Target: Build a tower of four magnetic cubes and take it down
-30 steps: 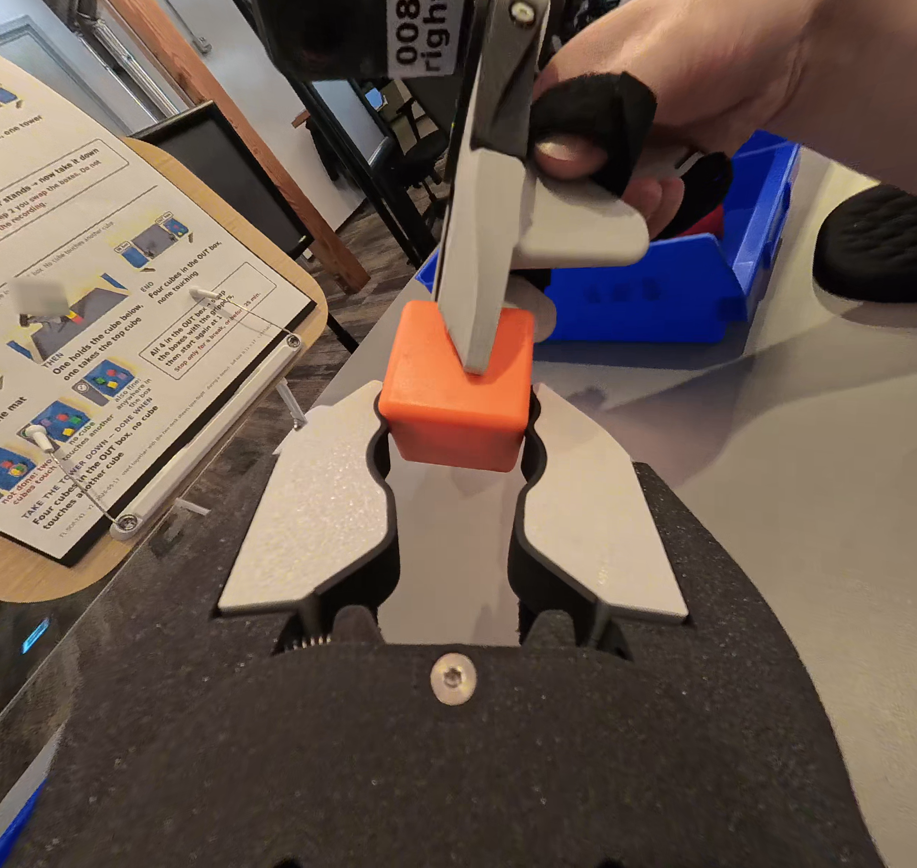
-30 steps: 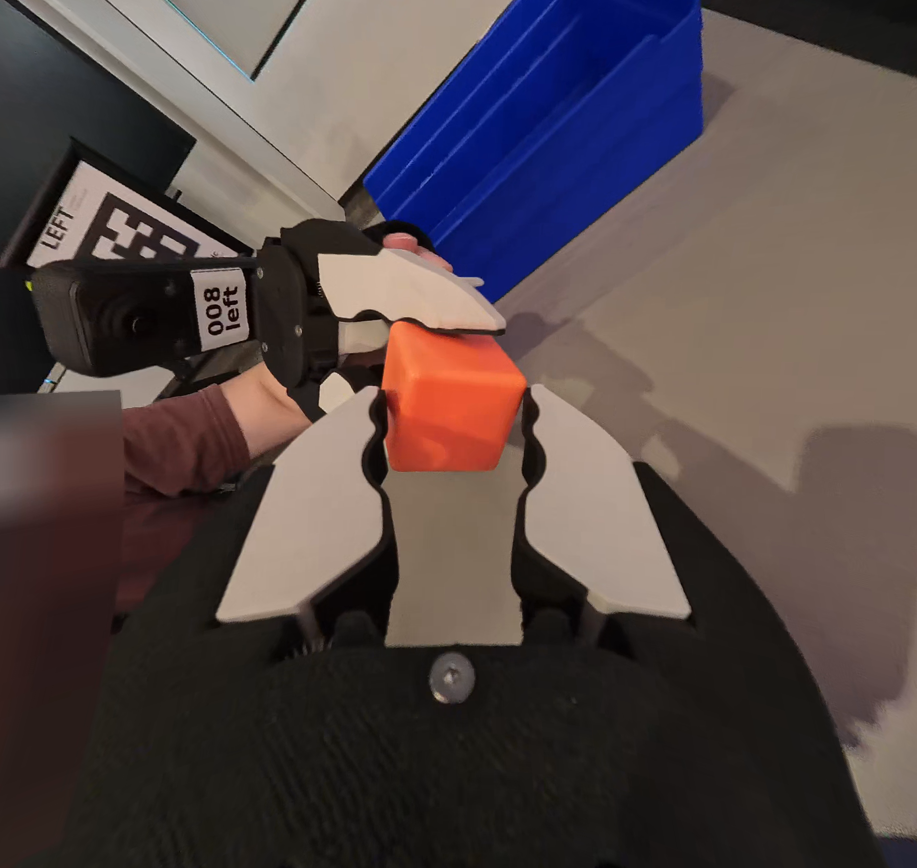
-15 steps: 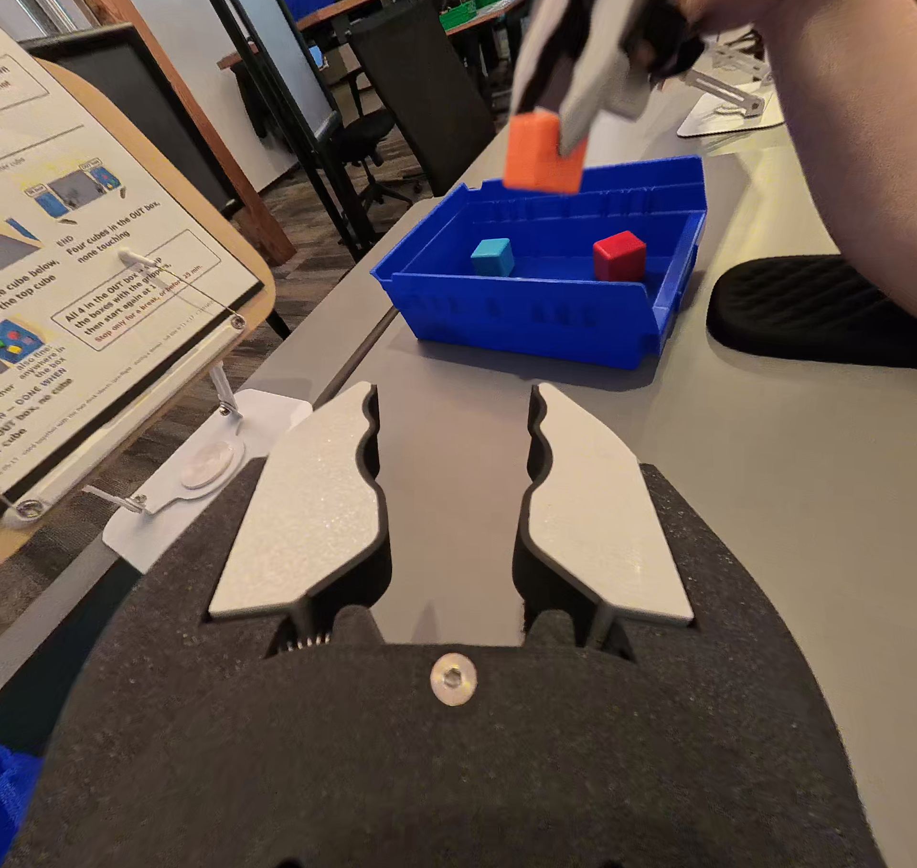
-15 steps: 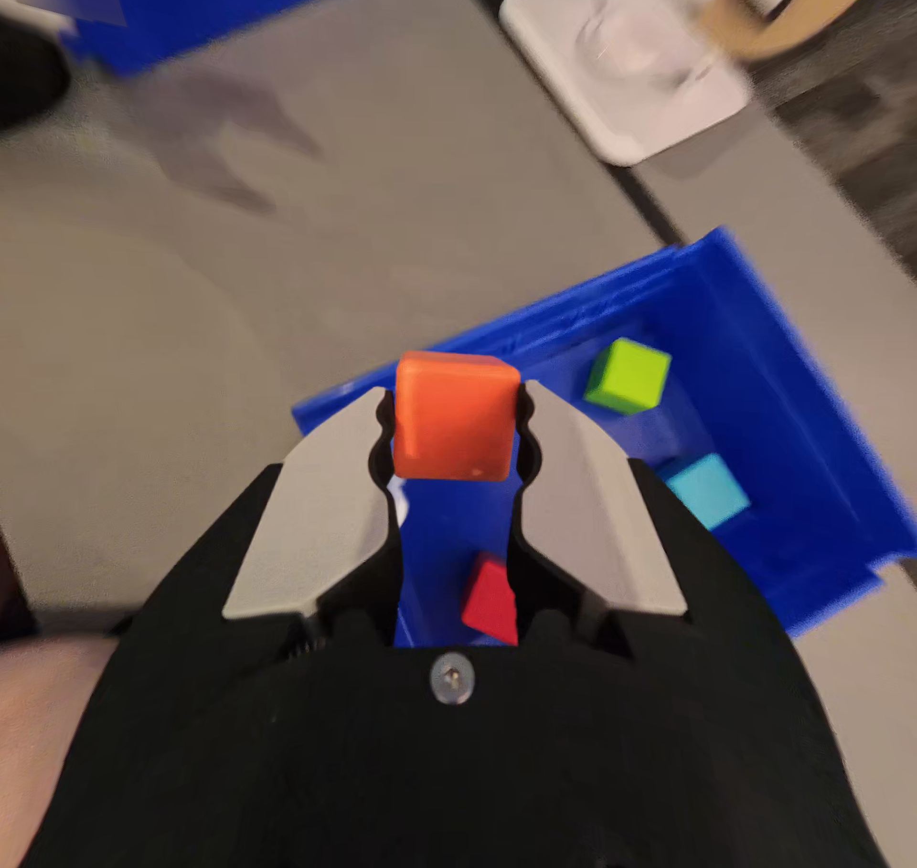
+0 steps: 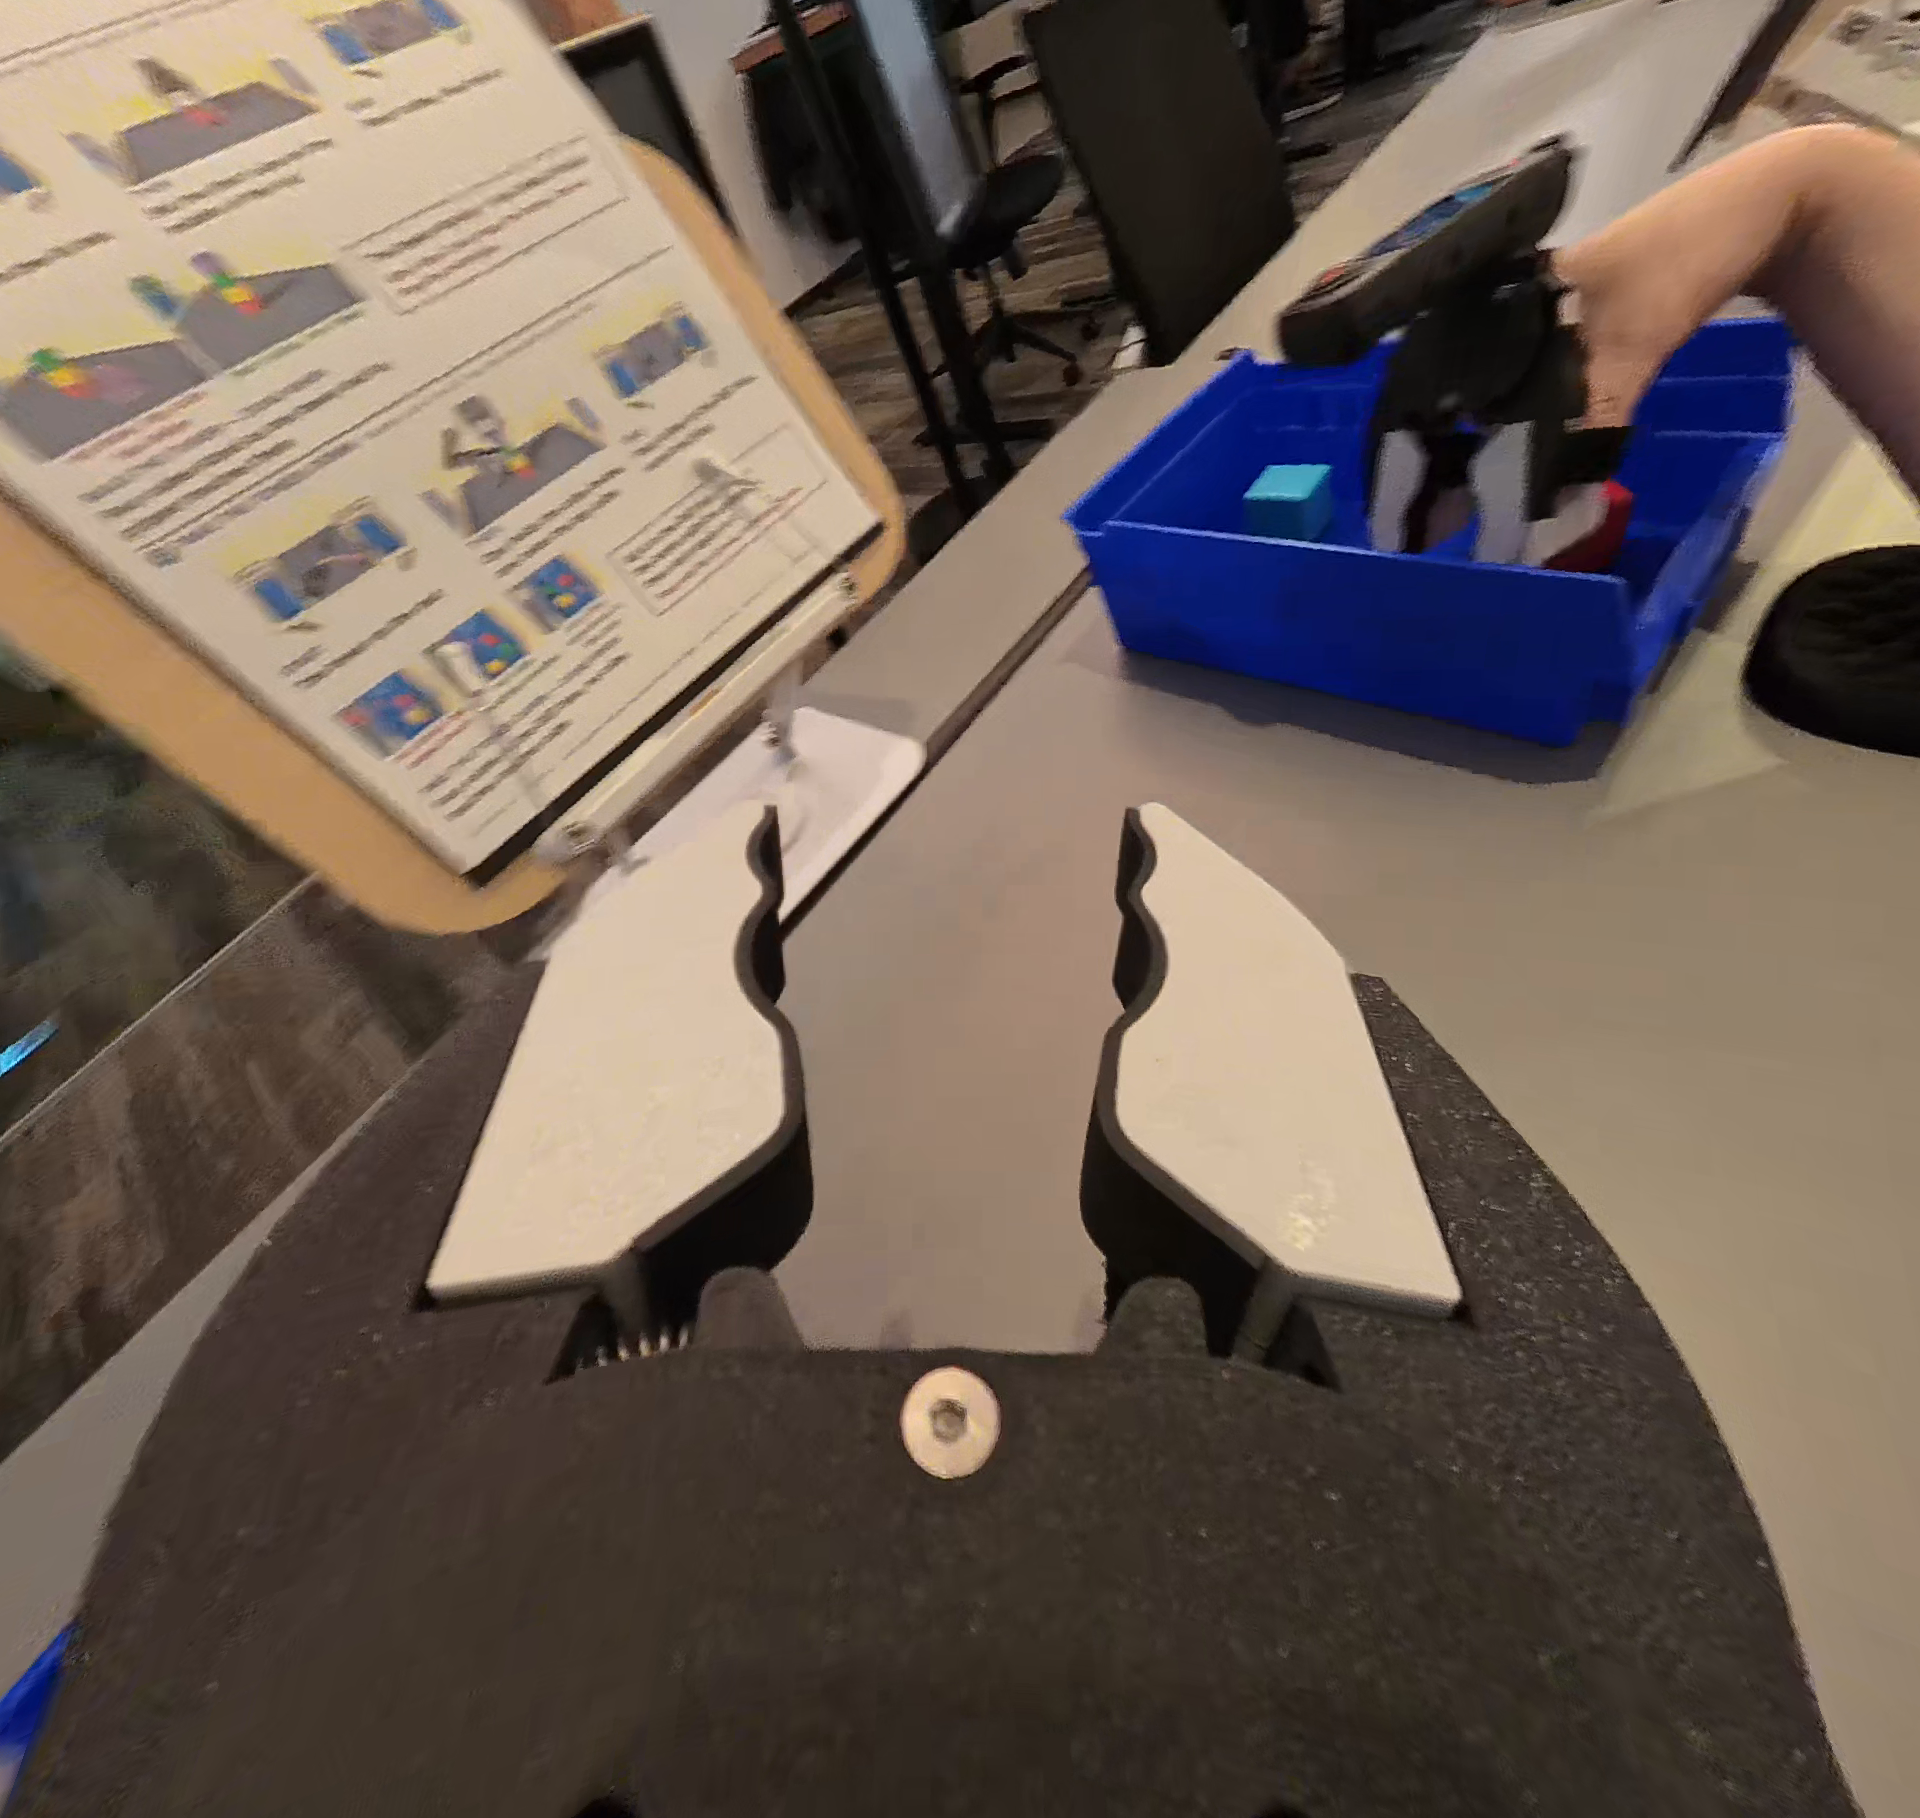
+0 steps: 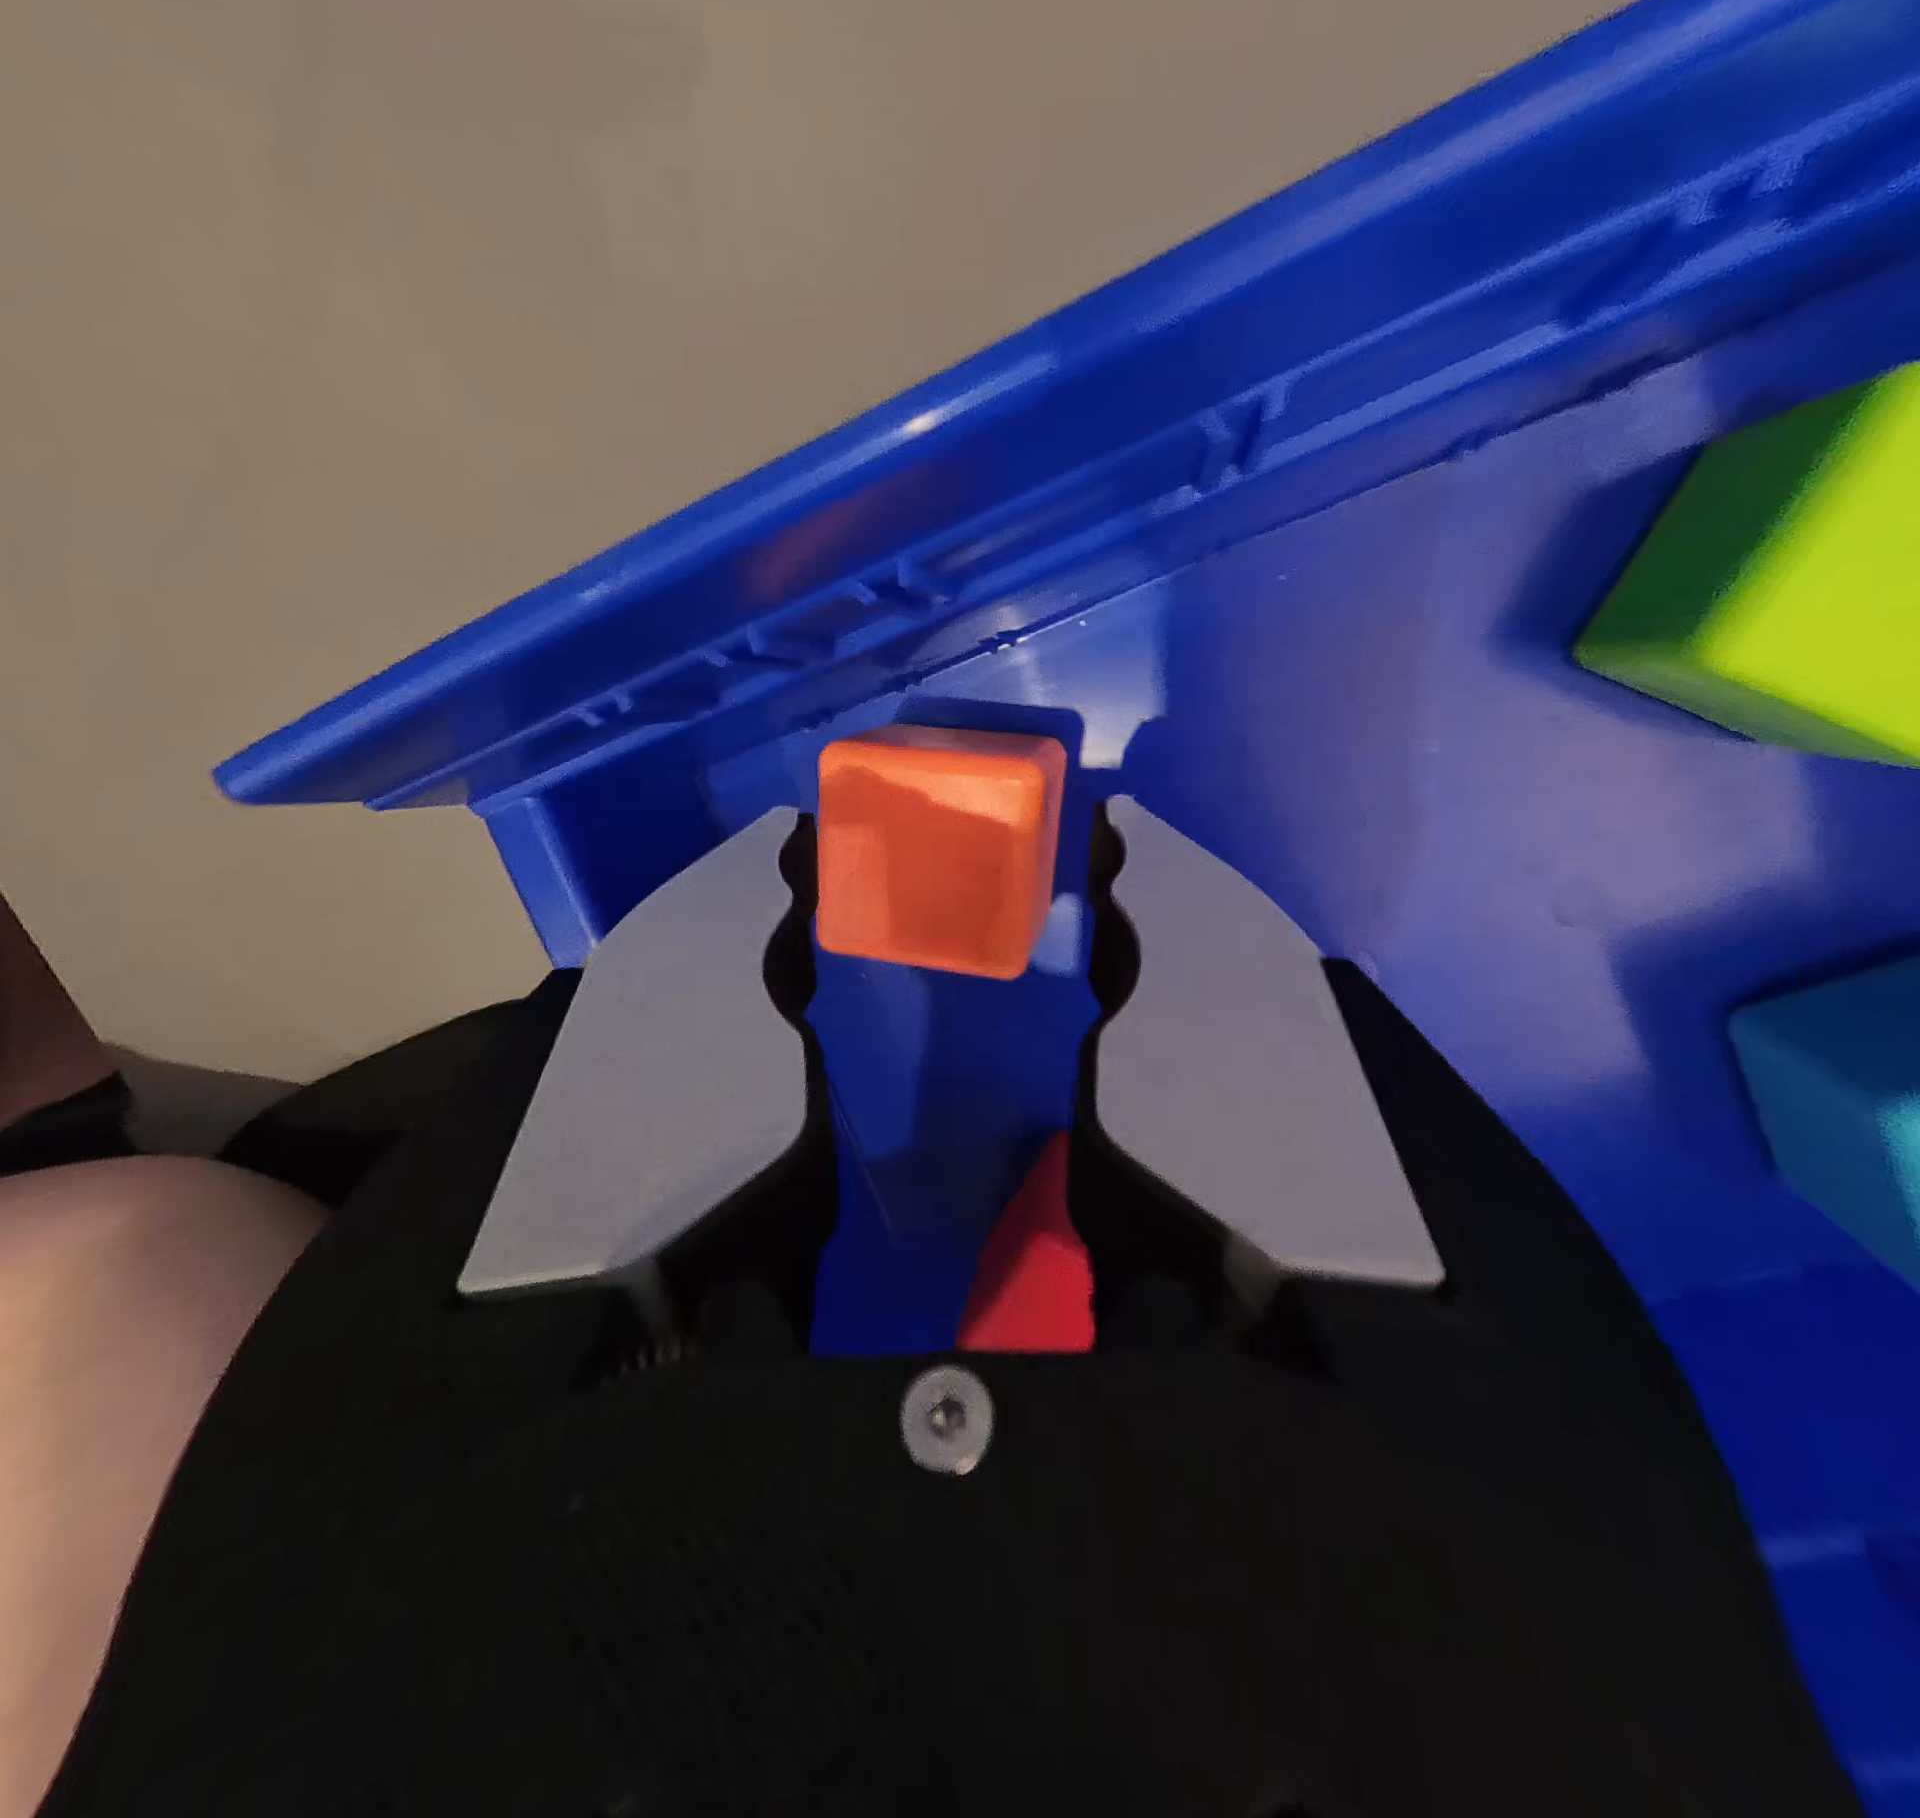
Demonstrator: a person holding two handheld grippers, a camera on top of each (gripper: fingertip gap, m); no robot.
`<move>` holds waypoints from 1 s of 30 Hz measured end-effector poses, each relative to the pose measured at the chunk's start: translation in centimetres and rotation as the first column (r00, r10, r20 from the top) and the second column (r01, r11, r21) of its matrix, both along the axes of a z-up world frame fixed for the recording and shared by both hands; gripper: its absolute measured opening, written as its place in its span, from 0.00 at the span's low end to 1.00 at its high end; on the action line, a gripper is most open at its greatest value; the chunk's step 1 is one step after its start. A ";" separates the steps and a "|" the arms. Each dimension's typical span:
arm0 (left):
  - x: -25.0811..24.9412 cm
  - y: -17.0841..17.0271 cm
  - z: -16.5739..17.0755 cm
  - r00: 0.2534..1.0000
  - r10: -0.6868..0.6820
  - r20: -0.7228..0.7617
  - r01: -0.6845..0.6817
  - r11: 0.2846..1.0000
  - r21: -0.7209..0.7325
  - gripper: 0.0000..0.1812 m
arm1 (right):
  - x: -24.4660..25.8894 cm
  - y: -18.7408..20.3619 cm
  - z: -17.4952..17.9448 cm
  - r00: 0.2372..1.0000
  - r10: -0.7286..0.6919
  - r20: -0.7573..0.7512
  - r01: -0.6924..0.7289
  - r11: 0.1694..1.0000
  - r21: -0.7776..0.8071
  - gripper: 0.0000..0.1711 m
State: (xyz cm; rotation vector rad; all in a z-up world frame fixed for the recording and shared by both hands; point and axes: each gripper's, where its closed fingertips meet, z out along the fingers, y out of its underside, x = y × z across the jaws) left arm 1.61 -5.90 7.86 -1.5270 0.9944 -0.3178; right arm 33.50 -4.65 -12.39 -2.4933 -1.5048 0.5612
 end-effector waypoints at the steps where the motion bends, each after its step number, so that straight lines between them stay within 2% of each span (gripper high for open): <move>1: -1.6 0.2 0.8 0.999 0.046 0.005 -0.046 0.999 0.007 0.35 | 0.3 0.3 0.8 1.000 -0.017 -0.006 0.017 0.999 0.036 0.31; 4: -7.6 0.4 3.5 0.979 0.191 0.069 -0.192 0.981 0.006 0.38 | 2.0 3.0 5.7 0.989 -0.124 -0.085 0.144 0.945 0.294 0.29; 6: -13.1 0.9 3.7 0.933 0.345 0.102 -0.339 0.938 -0.067 0.40 | 5.2 6.2 10.4 0.928 -0.308 -0.208 0.372 0.788 0.491 0.29; 7: -16.2 1.3 3.1 0.893 0.437 0.106 -0.426 0.898 -0.115 0.40 | 7.8 7.4 12.2 0.854 -0.440 -0.278 0.520 0.682 0.515 0.29; 9: -22.0 1.8 0.6 0.784 0.612 0.101 -0.566 0.773 -0.288 0.39 | 13.2 8.0 12.9 0.640 -0.697 -0.323 0.752 0.481 0.451 0.33; 10: -24.2 1.7 -1.0 0.732 0.676 0.087 -0.597 0.698 -0.395 0.40 | 15.0 7.5 12.1 0.567 -0.769 -0.296 0.802 0.433 0.412 0.36; 11: -26.2 1.7 -2.5 0.683 0.727 0.067 -0.614 0.621 -0.487 0.40 | 16.1 7.0 11.3 0.531 -0.807 -0.260 0.821 0.415 0.392 0.39; 13: -29.3 1.6 -5.2 0.605 0.796 0.012 -0.633 0.490 -0.599 0.41 | 17.7 6.3 9.6 0.473 -0.860 -0.193 0.847 0.383 0.368 0.40; 14: -30.4 1.8 -6.4 0.584 0.811 -0.013 -0.639 0.450 -0.624 0.42 | 18.3 6.1 8.7 0.439 -0.883 -0.165 0.865 0.366 0.343 0.42; 16: -31.8 2.2 -8.3 0.566 0.822 -0.061 -0.659 0.407 -0.632 0.42 | 18.4 5.7 6.7 0.398 -0.911 -0.109 0.896 0.360 0.260 0.42; 19: -32.5 2.4 -11.4 0.569 0.802 -0.185 -0.679 0.331 -0.655 0.46 | 18.0 5.0 3.6 0.386 -0.923 0.003 0.910 0.381 0.165 0.40; 20: -32.2 2.5 -12.4 0.581 0.784 -0.218 -0.678 0.318 -0.663 0.47 | 17.9 4.8 2.8 0.390 -0.920 0.037 0.909 0.391 0.146 0.37; 21: -32.0 2.7 -13.2 0.591 0.769 -0.244 -0.676 0.307 -0.669 0.49 | 17.6 4.7 2.0 0.401 -0.914 0.064 0.905 0.406 0.125 0.29; 22: -31.9 2.8 -14.0 0.588 0.760 -0.277 -0.684 0.285 -0.672 0.48 | 17.2 4.5 1.3 0.421 -0.903 0.086 0.898 0.429 0.098 0.10; 23: -32.0 2.7 -15.0 0.576 0.749 -0.328 -0.701 0.246 -0.669 0.47 | 16.9 4.3 0.8 0.439 -0.892 0.109 0.891 0.448 0.078 0.05; 26: -32.2 1.6 -17.6 0.535 0.680 -0.502 -0.758 0.124 -0.640 0.36 | 16.8 4.2 0.3 0.440 -0.888 0.134 0.890 0.451 0.070 0.04; 28: -32.2 1.0 -18.8 0.513 0.617 -0.597 -0.799 0.088 -0.595 0.20 | 16.6 4.1 0.3 0.445 -0.885 0.135 0.888 0.456 0.061 0.04; 29: -32.0 0.9 -19.2 0.512 0.585 -0.629 -0.813 0.093 -0.575 0.15 | 16.4 4.0 0.3 0.450 -0.883 0.135 0.886 0.460 0.053 0.04; 30: -32.2 0.9 -19.2 0.483 0.569 -0.665 -0.844 0.099 -0.528 0.13 | 16.2 3.9 0.3 0.456 -0.880 0.136 0.884 0.465 0.042 0.04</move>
